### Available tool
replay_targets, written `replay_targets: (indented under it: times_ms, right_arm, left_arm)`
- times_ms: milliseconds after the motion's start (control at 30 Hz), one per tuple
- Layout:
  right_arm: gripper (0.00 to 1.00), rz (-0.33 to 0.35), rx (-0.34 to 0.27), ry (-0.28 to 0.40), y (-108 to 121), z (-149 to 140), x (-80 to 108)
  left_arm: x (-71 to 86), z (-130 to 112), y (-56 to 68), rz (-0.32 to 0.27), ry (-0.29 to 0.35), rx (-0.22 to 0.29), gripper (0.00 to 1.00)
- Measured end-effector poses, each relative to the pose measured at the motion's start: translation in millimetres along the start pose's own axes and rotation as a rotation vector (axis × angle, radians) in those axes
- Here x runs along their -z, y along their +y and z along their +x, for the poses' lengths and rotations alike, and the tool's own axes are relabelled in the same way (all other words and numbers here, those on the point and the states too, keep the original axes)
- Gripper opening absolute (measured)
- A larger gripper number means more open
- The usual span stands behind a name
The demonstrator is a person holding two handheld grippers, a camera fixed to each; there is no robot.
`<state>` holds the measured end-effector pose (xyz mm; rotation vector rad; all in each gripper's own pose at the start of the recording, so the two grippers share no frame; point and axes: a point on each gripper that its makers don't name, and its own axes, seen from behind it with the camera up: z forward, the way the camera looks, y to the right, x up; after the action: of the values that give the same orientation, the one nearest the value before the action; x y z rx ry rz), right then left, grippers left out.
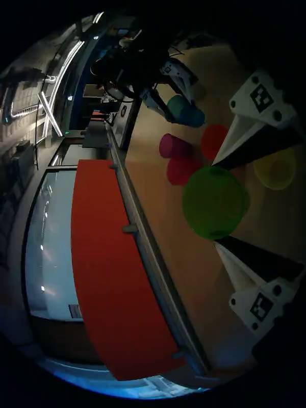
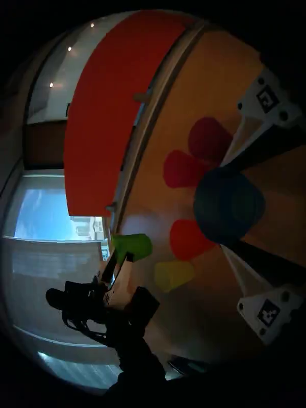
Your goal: Pour water
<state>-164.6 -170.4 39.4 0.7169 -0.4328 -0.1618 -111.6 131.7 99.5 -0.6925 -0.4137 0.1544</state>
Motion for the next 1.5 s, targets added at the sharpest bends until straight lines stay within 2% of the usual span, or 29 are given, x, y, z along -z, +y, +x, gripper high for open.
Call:
replay_targets:
  times_ms: [267,500,900,1100,1500]
  right_arm:
    - [0.90,-0.007,0.006,0.051,-3,34,21.0]
    - [0.90,-0.010,0.013,0.102,-9,66,41.2]
    - [0.90,-0.009,0.024,0.181,-22,108,65.7]
    - [0.90,-0.008,0.028,0.210,-27,121,72.2]
    - [0.91,0.002,0.016,0.274,-31,145,82.7]
  left_arm:
    - [22.7,20,13.4,-0.007,0.056,0.002,0.86]
    - [46.1,38,30.6,-0.014,0.121,0.007,0.86]
    - [78.7,55,56.4,-0.041,0.194,0.026,0.87]
    - [88.1,60,65.1,-0.044,0.209,0.018,0.87]
    - [97.0,65,82.8,-0.065,0.241,0.016,0.87]
